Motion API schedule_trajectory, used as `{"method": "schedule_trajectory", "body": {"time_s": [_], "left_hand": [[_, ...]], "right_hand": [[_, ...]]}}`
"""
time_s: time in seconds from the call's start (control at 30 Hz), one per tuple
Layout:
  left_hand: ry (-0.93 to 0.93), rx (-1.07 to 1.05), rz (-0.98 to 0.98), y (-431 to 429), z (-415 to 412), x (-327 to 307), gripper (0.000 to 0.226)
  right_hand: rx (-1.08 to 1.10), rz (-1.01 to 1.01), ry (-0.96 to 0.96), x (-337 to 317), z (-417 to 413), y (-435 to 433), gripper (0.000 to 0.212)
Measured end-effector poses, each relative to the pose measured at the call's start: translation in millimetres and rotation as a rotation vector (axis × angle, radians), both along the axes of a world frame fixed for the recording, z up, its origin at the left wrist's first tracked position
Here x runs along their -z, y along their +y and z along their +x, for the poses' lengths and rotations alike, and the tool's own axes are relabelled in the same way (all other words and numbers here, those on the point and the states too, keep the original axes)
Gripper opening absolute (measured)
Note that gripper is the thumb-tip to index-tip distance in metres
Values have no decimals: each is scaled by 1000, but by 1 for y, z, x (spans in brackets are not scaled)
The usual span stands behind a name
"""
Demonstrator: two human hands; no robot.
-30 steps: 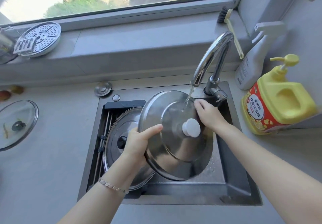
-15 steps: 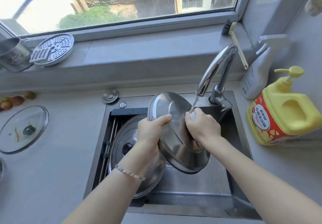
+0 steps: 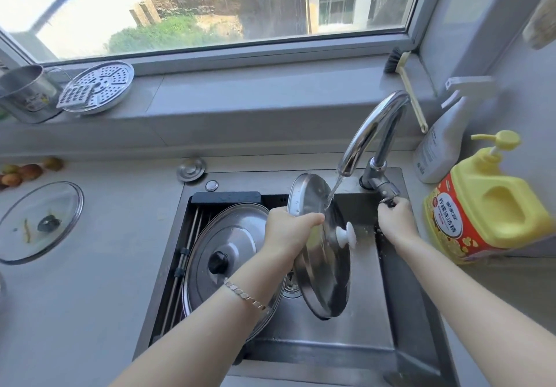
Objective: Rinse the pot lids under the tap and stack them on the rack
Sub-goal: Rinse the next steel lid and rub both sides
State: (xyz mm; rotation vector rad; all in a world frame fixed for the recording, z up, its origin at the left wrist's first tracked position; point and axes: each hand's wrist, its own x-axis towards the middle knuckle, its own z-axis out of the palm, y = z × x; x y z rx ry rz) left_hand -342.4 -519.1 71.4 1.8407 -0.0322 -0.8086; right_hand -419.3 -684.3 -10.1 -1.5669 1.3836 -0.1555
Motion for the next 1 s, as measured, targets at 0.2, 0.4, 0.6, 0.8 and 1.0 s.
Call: {"method": "schedule_trajectory", "body": {"time_s": [0.2,0.4,0.6,0.8,1.0], "left_hand": [[18,33,68,10,-7,6,14],[-59,127,74,29,-9,0,11],[-124,240,64,43,-20,-19,17],[-122,292,11,65,-28,-27,28],[-132,-29,-11,98,-3,-18,25]], "right_hand": [[72,245,-266,-7,19,-4,22],[-247,230,-141,-21,9,-5,28],[-628,432,30,-52,-23,71,35],[-586,251,-71,-45,-42,108,22],[-557,-93,-85,-49,-39,114,23]]}}
